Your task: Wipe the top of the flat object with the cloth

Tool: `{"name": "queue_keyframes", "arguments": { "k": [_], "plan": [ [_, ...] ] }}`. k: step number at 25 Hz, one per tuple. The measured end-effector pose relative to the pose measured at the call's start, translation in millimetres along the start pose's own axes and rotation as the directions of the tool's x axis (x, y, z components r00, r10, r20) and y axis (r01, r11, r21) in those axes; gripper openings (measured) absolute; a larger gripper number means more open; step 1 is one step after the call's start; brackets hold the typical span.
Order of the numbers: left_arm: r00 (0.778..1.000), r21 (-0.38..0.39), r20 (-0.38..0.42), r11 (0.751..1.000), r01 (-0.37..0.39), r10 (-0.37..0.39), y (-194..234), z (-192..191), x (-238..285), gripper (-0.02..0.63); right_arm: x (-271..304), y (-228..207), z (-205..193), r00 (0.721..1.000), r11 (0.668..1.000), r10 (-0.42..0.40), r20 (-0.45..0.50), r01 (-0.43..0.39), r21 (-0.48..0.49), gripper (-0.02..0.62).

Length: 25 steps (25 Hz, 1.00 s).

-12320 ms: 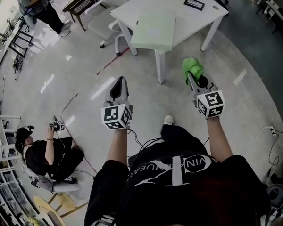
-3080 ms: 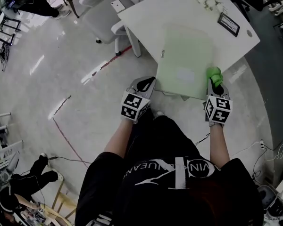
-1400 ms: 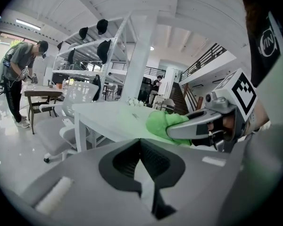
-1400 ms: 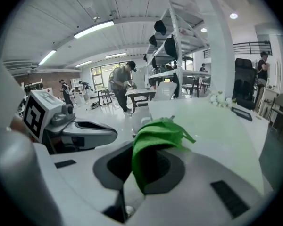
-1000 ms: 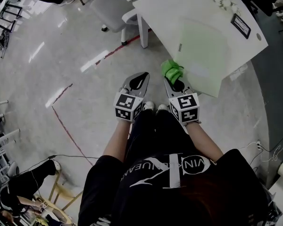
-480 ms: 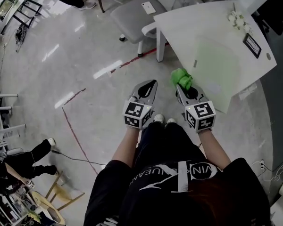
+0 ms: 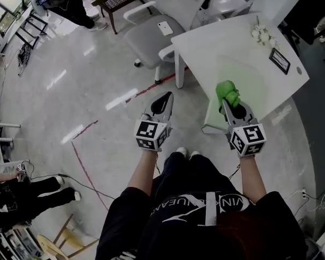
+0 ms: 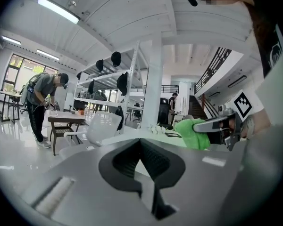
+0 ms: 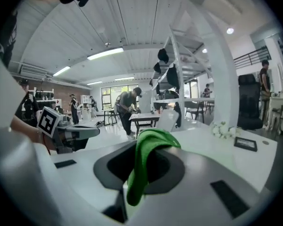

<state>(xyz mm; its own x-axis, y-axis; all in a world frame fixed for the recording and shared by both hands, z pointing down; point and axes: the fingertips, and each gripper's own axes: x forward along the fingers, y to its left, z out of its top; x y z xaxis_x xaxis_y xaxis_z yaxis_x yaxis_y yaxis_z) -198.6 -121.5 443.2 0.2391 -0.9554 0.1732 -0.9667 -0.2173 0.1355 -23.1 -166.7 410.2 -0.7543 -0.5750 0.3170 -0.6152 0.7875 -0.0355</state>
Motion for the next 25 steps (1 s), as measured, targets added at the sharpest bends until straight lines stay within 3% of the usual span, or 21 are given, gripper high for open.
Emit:
{"name": "queue_keyframes", "arguments": {
  "k": [10, 25],
  "plan": [
    [0.995, 0.014, 0.093, 1.0, 0.025, -0.026, -4, 57, 23, 0.011, -63, -74, 23, 0.978, 0.981, -0.195, 0.077, 0.194, 0.027, 0.037],
    [0.988, 0.062, 0.125, 0.995, 0.084, -0.091, -32, 91, 47, 0.011, -99, -94, 38, 0.962, 0.969, -0.246, 0.118, 0.247, 0.007, 0.037]
  ]
}}
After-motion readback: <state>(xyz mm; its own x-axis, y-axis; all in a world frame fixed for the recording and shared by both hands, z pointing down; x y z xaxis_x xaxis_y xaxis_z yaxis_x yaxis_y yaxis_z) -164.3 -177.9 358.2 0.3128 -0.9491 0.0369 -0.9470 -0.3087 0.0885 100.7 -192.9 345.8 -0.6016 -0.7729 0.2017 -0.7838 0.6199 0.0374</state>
